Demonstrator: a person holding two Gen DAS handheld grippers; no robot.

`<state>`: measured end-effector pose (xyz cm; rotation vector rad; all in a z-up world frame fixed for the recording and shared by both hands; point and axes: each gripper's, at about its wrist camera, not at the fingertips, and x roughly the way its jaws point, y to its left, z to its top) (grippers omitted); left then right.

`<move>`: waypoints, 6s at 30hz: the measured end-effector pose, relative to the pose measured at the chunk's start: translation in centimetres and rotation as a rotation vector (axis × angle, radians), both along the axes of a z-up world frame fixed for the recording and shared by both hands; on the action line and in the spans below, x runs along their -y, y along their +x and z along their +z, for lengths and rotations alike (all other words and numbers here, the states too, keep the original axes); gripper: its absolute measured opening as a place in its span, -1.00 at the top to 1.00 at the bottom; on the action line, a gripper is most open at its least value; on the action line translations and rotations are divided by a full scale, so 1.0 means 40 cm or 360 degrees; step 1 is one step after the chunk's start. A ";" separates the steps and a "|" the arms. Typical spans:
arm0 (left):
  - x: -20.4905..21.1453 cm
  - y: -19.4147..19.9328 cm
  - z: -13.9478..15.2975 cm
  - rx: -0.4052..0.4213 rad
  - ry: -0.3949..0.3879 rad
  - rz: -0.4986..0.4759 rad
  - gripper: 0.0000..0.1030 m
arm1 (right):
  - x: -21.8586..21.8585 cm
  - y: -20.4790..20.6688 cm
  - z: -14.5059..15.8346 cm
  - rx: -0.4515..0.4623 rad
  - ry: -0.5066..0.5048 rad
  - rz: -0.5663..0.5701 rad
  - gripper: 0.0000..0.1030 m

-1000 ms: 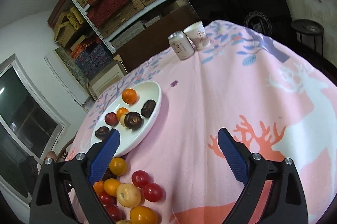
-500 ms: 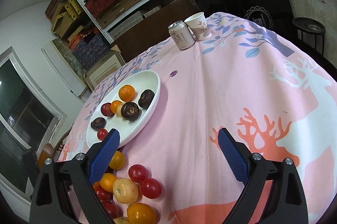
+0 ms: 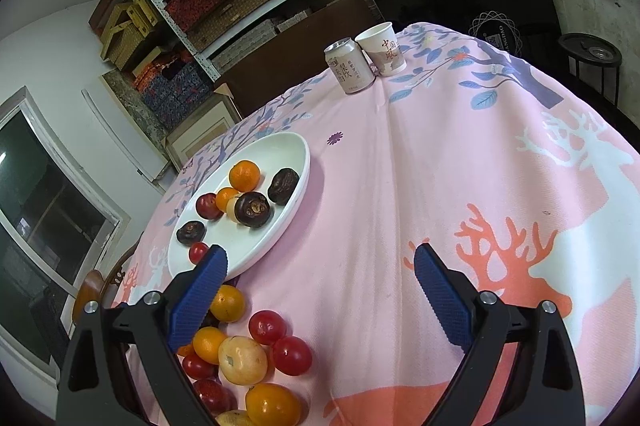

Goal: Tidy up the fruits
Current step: 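Withdraw both grippers from the plate toward the fruit cluster, then grasp the large pale orange fruit with the left gripper, then grasp the small olive-brown fruit with the right gripper while the left holds its fruit, then carry both fruits onto the white plate and open both grippers, then withdraw both grippers and close the left gripper on a tangerine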

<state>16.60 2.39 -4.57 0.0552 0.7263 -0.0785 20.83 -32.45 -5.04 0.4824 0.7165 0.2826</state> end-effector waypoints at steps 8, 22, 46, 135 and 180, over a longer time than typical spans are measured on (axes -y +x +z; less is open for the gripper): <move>0.043 0.014 -0.040 -0.0125 0.0069 -0.0097 -0.66 | -0.002 0.006 -0.008 -0.0035 -0.0005 0.0002 -0.85; -0.168 0.002 -0.008 -0.0066 -0.0241 0.0415 -0.65 | -0.011 0.012 -0.014 -0.0054 -0.0015 0.0032 -0.85; -0.005 0.135 -0.068 -0.0252 -0.0088 -0.0025 -0.01 | -0.024 0.014 -0.016 -0.0064 -0.0058 0.0043 -0.85; 0.054 0.340 0.010 -0.0213 -0.0271 -0.0071 0.00 | -0.237 0.165 0.053 0.0026 -0.0219 0.0435 -0.16; -0.030 -0.076 -0.022 -0.0072 -0.0120 0.0107 -0.73 | 0.035 0.045 -0.010 -0.0097 0.0367 0.0021 -0.84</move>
